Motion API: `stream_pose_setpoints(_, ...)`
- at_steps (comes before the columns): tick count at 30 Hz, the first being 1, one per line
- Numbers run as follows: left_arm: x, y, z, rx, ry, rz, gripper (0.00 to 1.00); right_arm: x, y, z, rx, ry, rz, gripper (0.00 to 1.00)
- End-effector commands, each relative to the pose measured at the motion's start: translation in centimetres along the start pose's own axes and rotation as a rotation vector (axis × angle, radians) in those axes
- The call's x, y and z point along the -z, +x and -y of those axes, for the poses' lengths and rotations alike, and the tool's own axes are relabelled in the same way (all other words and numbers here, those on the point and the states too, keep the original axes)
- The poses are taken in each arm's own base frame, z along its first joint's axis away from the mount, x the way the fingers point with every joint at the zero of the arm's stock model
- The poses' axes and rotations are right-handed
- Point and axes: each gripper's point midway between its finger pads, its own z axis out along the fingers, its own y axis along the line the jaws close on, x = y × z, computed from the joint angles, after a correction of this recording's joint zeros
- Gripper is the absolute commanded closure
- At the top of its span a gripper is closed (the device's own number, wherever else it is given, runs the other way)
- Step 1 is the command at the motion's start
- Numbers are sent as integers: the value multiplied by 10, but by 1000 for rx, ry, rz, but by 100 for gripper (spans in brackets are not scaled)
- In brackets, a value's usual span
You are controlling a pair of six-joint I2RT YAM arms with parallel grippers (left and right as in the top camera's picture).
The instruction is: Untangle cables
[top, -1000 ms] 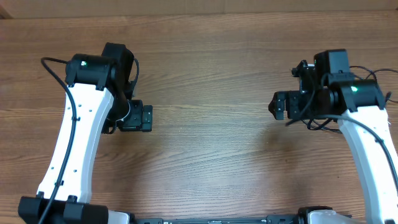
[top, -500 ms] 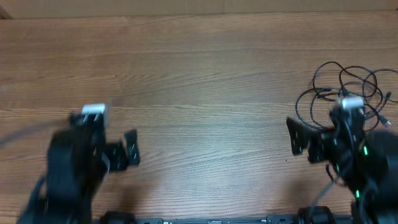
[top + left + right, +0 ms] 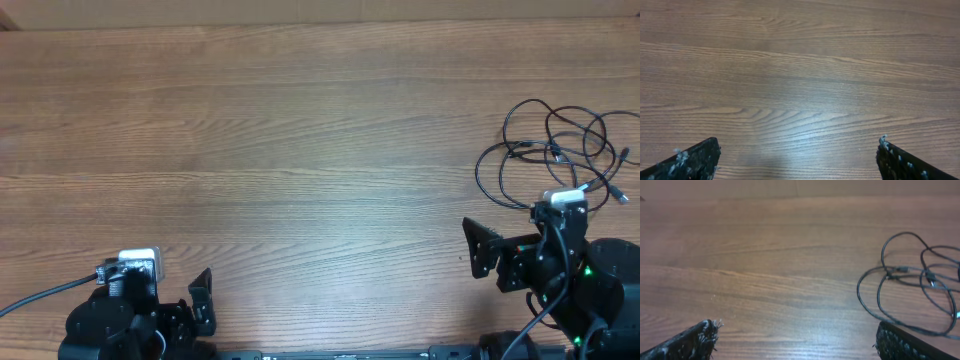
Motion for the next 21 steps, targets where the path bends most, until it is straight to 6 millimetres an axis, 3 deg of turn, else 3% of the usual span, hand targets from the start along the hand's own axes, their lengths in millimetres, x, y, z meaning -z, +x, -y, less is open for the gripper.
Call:
stream_pose_setpoints(1, 0, 0, -2, -3, -9, 5, 1, -1, 4, 1, -5, 5, -16, 0)
stream_pose_setpoints(12, 0, 0, -2, -3, -9, 5, 0, 0, 7, 7, 10, 39, -23, 0)
stream_pose_setpoints(21, 0, 0, -2, -3, -9, 5, 0, 20, -51, 1, 130, 36, 381, 0)
